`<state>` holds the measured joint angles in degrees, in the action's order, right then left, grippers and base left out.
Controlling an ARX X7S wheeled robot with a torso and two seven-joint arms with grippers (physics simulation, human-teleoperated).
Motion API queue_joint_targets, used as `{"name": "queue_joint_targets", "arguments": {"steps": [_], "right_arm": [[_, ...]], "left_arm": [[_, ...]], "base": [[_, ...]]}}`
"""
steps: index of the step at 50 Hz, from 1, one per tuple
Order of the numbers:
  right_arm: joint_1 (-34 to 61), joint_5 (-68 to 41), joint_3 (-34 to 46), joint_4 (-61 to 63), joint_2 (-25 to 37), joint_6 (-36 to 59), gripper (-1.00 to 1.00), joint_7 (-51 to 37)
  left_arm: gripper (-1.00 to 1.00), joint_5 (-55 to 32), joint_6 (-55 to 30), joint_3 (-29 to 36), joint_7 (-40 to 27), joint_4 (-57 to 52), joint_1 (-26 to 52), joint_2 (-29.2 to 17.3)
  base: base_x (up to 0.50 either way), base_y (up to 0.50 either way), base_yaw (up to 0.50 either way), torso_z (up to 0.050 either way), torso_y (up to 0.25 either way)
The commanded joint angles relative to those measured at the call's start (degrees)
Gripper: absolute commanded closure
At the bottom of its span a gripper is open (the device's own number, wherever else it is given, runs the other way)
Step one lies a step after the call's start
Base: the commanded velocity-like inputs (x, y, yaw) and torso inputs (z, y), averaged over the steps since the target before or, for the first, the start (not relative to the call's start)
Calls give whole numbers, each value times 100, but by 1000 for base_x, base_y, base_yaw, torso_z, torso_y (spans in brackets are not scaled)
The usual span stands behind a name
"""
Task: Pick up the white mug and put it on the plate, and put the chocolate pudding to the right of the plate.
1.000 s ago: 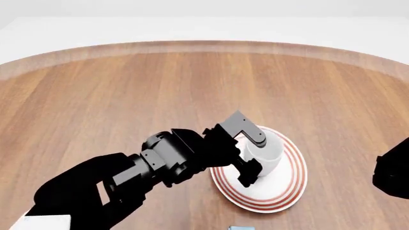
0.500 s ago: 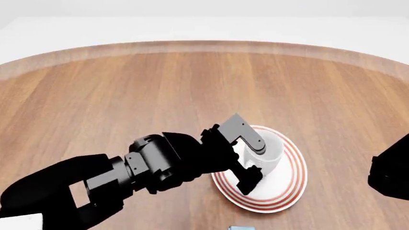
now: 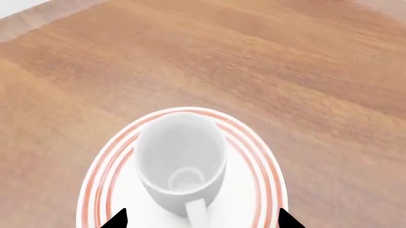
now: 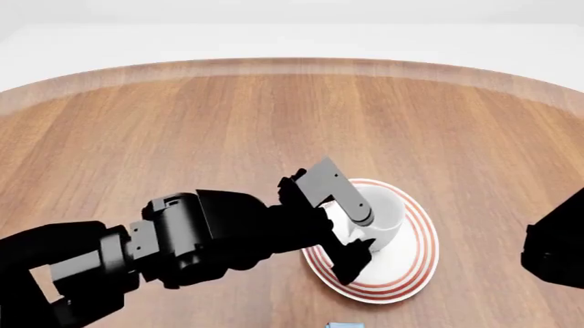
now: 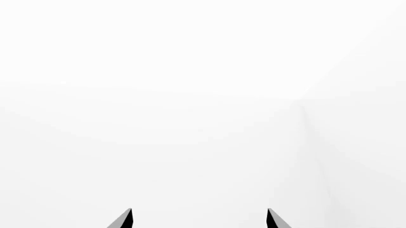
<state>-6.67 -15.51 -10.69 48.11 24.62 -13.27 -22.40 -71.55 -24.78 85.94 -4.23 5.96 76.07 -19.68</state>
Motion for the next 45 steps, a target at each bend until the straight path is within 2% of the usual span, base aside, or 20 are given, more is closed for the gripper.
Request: {"name": "queue_joint_targets", "arguments": {"steps": [1,24,40,45], "right_arm": [[-11,34,62,-4,-3,-16,-100,3],[-29,142,205,-54,-17,-44,-100,15],[-24,130,229,-17,27,8,-100,-2],[-35,167,273,-22,23,6,-100,5]], "left_arm": [[-100,-98,55,-183,-268,-941,147,-626],[-100,-154,332,-518,-498,-1783,209,-1685],[-100,-782,1292,-1395,-750,-2310,5,-2704],[-100,-725,1703,-1629,-969,-2565,-149,-3073]], "base": [[0,0,0,0,0],[0,0,0,0,0],[0,0,0,0,0],[0,0,0,0,0]]}}
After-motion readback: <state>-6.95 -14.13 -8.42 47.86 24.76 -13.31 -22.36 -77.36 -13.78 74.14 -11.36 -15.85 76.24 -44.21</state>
